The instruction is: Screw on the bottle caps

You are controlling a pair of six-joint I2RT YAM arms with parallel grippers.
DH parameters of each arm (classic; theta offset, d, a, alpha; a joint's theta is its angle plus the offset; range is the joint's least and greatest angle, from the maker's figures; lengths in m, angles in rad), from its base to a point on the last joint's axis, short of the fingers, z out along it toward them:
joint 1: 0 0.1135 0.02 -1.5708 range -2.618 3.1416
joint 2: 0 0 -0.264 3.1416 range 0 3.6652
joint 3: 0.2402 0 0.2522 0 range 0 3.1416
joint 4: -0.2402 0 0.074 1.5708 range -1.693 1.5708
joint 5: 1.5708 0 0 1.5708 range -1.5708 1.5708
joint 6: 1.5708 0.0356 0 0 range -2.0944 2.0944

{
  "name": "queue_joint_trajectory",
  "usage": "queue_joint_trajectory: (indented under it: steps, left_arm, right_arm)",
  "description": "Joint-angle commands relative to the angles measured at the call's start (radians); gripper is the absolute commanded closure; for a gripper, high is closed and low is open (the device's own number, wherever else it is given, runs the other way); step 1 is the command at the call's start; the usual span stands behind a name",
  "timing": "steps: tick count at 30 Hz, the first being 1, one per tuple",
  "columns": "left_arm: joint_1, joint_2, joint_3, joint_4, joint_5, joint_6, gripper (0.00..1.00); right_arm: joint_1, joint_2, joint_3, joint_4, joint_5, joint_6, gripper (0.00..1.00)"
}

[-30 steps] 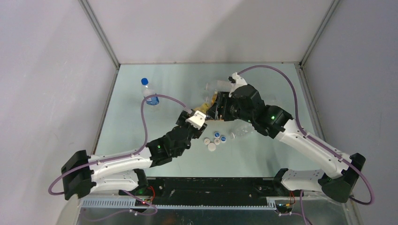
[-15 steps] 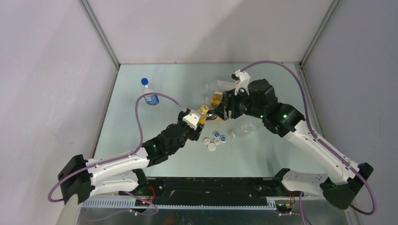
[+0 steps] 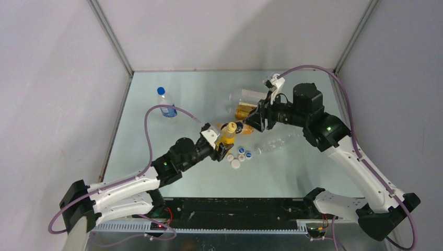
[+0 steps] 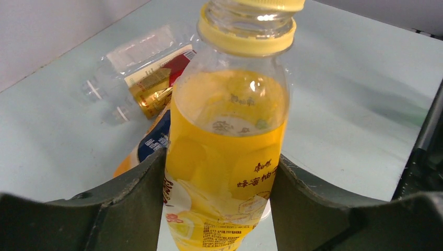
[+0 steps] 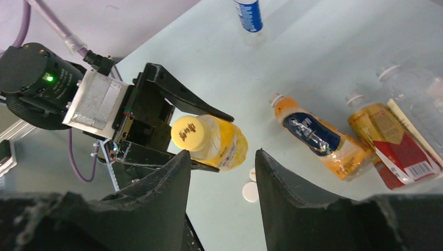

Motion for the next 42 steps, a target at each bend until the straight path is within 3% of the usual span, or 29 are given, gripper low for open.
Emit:
queue_joint_trajectory:
  steps: [1, 29, 35, 42]
  left_arm:
    - [0.006, -0.016, 0.040, 0.044, 0.069, -0.012, 1.00]
    - [0.006, -0.003, 0.085, 0.030, 0.142, -0.001, 1.00]
    - [0.006, -0.007, 0.077, 0.028, 0.150, -0.007, 1.00]
    - [0.006, -0.005, 0.063, 0.032, 0.150, -0.019, 1.00]
  right_arm:
    - [0.031, 0.022, 0.035, 0.072, -0.049, -0.015, 0.50]
    - [0.123, 0.083, 0.036, 0.042, 0.011, -0.012, 0.59]
    - [0.124, 0.076, 0.092, -0.008, 0.033, -0.051, 0.56]
    - [0.125, 0.058, 0.167, -0.099, 0.045, -0.156, 0.46]
